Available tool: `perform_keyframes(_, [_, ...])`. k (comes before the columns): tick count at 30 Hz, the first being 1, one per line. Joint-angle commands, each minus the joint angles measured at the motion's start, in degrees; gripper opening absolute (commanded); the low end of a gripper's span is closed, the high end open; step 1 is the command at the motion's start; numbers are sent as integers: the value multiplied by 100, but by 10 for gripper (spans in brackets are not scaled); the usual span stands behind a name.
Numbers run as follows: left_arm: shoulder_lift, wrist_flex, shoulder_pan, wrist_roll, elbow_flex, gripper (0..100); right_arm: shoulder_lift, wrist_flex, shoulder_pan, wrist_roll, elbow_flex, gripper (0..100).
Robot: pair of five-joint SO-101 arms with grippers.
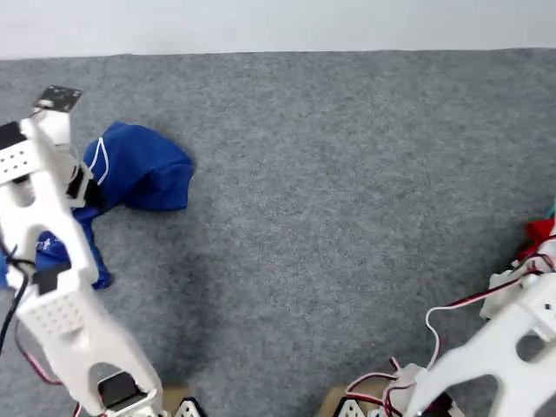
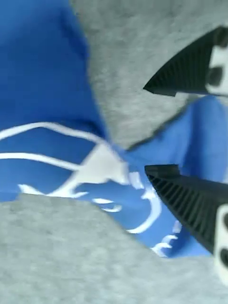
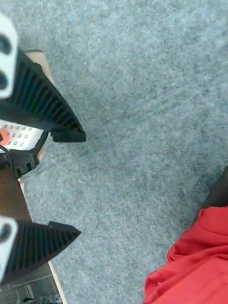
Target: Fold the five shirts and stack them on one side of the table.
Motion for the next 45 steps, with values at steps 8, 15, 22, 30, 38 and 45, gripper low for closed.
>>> perform_keyframes(8, [2242, -334, 404, 563, -2651, 231, -198, 207, 48, 44, -26, 277])
perform_keyframes(15, [3437, 193, 782, 703, -4602, 7, -198, 207, 48, 26, -26, 277])
perform_keyframes(22, [3323, 782, 1521, 747, -6563, 2, -198, 207, 48, 26, -26, 277])
perform_keyframes(30, [2092, 800, 3033, 1723, -6510, 2, -198, 207, 75, 26, -26, 277])
perform_keyframes(38, [1099, 519, 5187, 2101, -6510, 2, -198, 215, 75, 44, -18, 277])
perform_keyframes(45, [923, 35, 6382, 2110, -6448, 2, -198, 224, 75, 35, -9, 277])
